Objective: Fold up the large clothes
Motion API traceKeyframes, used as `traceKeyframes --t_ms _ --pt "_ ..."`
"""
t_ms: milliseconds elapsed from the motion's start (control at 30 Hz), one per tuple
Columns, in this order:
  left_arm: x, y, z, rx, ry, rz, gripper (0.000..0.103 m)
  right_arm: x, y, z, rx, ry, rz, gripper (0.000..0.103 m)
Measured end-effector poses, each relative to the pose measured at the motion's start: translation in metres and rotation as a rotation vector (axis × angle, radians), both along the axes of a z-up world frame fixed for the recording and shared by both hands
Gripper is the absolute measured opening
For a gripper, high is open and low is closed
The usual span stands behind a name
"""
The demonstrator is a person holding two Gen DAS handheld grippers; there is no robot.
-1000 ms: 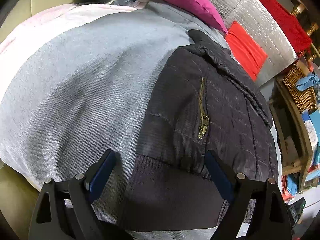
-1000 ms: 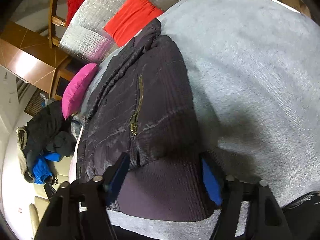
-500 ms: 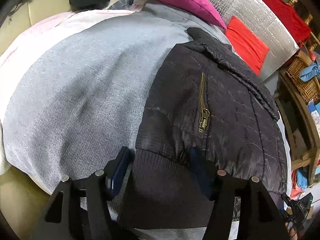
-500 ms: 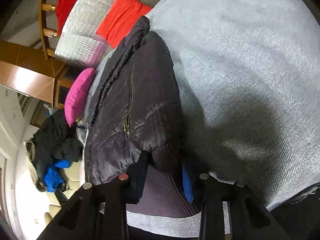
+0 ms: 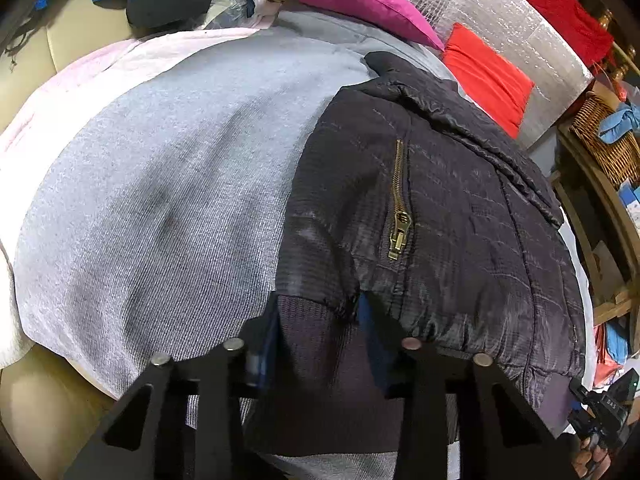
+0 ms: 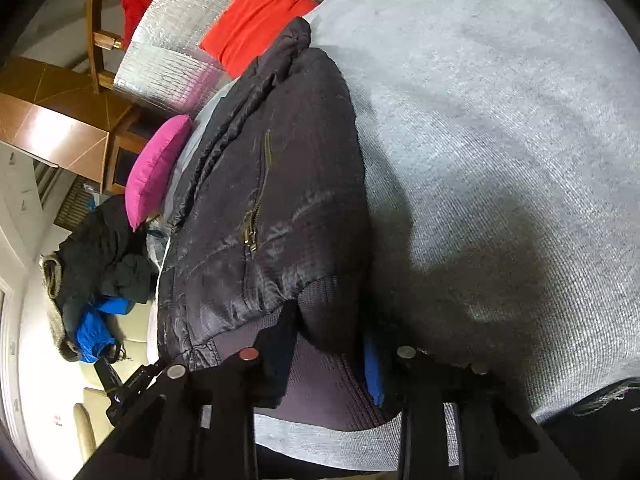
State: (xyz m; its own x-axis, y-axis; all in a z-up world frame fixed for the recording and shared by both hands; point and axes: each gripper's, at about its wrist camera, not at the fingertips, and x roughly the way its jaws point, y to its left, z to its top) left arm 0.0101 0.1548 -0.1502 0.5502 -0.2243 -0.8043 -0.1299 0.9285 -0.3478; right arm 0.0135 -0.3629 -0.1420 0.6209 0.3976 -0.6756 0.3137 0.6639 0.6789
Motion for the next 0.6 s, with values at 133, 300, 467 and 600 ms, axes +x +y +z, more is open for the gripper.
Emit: traceKeyframes --t_ms 133,300,467,600 --pt "-0.002 0.001 0.004 -0.008 -0.001 -0.003 0.02 0.0 0.001 0.001 -0.008 0.002 0.012 0.018" --pt "-0.004 0.001 0.009 -0.01 -0.005 -0.014 0.017 -0.003 0.002 0.004 -0.015 -0.003 0.025 0.016" --pt "-0.007 0.004 0.013 -0.016 -0.013 -0.034 0.015 -0.006 0.0 0.013 -0.027 -0.02 0.048 0.014" --pt "-0.011 0.008 0.016 -0.031 -0.013 -0.056 0.015 -0.008 -0.001 0.023 -0.043 -0.025 0.058 0.014"
